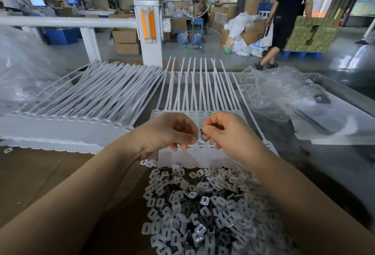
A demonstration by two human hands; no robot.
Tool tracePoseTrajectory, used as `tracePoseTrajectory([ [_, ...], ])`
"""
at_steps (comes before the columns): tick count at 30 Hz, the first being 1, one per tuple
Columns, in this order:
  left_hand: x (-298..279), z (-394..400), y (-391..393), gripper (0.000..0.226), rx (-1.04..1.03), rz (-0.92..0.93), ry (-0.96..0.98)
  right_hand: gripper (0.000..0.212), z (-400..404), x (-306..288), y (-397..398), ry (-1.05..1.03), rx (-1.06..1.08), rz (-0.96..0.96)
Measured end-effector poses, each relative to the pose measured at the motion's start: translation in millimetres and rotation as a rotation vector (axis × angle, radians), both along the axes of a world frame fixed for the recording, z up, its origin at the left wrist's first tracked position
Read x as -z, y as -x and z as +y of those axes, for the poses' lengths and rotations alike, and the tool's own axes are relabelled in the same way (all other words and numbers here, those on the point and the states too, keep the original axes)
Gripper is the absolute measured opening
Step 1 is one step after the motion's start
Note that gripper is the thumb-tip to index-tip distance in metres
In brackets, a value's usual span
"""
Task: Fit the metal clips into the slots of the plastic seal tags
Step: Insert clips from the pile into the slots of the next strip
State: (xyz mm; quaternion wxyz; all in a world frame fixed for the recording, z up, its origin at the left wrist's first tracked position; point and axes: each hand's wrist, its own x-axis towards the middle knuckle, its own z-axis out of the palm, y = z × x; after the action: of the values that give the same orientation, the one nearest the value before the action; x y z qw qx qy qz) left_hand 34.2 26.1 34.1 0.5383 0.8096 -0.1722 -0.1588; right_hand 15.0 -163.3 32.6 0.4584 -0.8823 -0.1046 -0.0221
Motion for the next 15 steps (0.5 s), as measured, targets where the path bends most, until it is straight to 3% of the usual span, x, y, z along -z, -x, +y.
tracePoseTrajectory([
  [9, 3.8, -8.1, 5.4, 0.014, -0.047, -0.298, -0.017, 0.011, 2.1, 2.8, -0.9, -0.059, 0.044, 0.044],
  [15, 2.5, -6.7, 3.7, 0.005, -0.075, -0.286, -0.017, 0.011, 4.3, 0.6, 0.7, -0.095, 0.021, 0.037],
])
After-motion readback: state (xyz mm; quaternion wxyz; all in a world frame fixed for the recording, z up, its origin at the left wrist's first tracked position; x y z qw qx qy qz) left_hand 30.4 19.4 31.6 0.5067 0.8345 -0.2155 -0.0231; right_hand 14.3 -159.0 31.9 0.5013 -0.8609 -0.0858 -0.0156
